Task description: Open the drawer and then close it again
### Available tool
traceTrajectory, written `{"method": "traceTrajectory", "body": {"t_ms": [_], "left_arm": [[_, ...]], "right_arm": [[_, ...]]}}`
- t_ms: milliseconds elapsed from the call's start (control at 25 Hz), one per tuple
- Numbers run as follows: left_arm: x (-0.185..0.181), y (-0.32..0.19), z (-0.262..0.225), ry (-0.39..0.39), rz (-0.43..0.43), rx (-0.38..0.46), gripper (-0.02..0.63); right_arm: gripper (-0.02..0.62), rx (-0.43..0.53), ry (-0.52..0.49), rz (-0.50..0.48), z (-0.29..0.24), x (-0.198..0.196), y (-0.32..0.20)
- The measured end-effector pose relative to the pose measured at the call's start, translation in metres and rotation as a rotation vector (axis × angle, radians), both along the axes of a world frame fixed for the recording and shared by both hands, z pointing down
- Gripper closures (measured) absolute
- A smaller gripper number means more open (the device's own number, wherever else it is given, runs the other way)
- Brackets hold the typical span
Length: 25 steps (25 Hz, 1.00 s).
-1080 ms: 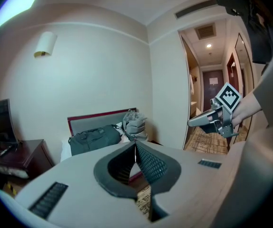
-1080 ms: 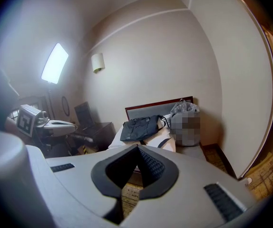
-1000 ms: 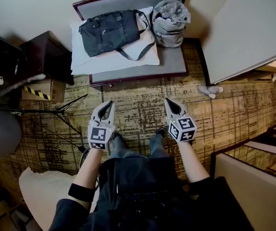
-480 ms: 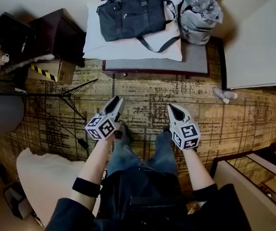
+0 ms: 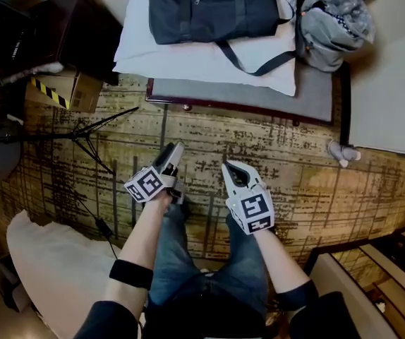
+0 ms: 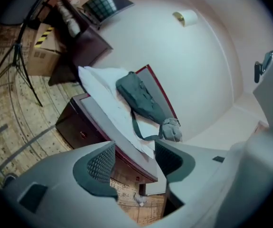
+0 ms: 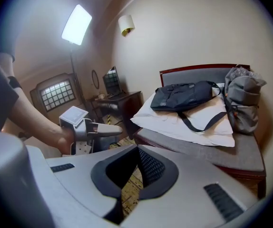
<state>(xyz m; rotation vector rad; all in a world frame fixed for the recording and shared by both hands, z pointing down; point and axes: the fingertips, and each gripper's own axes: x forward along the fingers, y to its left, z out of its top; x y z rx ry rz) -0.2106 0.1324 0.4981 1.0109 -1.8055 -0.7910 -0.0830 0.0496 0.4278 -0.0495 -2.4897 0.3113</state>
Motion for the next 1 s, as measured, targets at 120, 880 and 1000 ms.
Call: {"method": "traceTrajectory", "body": {"t_ms": [120,880,1000], "left_arm": [[-0.013,-0.005,0.064,0.073,-0.052,0.034,0.348],[-0.1,-0.054,0.319,0.167,-0.089,0.085,0.35],[-0.108,-0.063,0.332,0.168,-0.073,0.105,0.35]], "right_arm": [[0.592,-0.001,0.003,-0.042,0.049,-0.023,0.012],[0.592,-0.038,-0.021,-0.024,0.259,-0.106,0.017],[0.592,-0.05,-0.024,-0.012,0.274,-0.11,0.016]]}}
